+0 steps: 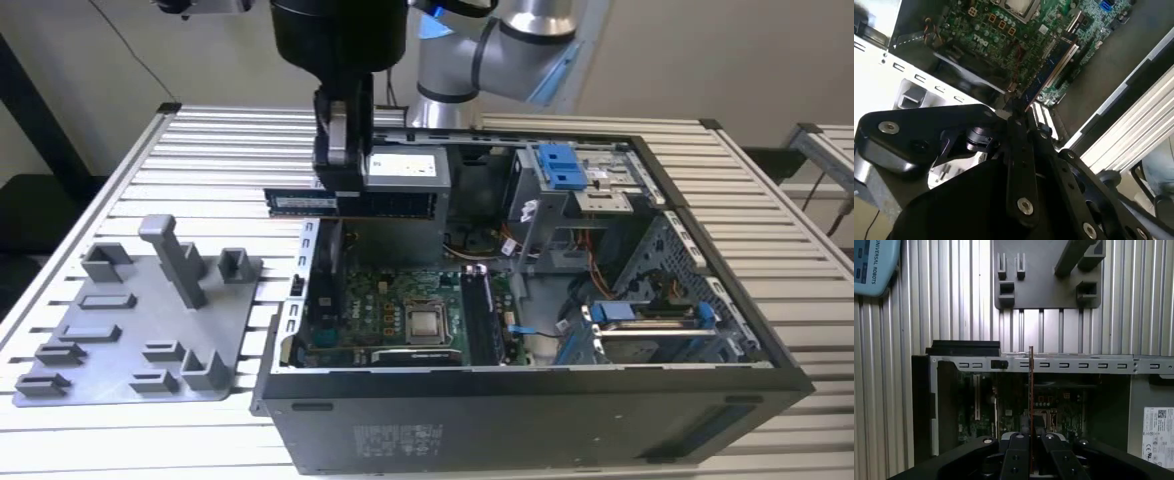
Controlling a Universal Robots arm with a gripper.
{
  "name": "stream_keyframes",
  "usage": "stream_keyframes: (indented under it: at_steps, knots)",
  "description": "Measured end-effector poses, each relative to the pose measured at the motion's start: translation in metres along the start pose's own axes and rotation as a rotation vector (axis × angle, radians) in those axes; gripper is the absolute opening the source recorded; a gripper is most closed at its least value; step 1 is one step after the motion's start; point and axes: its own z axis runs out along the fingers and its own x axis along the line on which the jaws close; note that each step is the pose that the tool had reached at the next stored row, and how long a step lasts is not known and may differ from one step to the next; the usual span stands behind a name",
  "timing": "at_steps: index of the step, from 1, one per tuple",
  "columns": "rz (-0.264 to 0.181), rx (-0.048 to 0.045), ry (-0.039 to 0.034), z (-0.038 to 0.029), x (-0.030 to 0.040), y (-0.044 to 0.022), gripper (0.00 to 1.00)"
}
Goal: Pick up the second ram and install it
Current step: 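Pick up the second ram and move it above second insertion slot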
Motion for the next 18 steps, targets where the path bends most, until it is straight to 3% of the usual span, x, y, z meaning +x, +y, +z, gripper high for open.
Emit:
stream_keyframes:
  at_steps: [10, 18]
  knots:
    - [0.000, -0.0031, 0.0000, -0.0003, -0.0004, -0.0281, 0.15]
    - [0.000, -0.0062, 0.0000, -0.0006, -0.0009, -0.0563, 0.15]
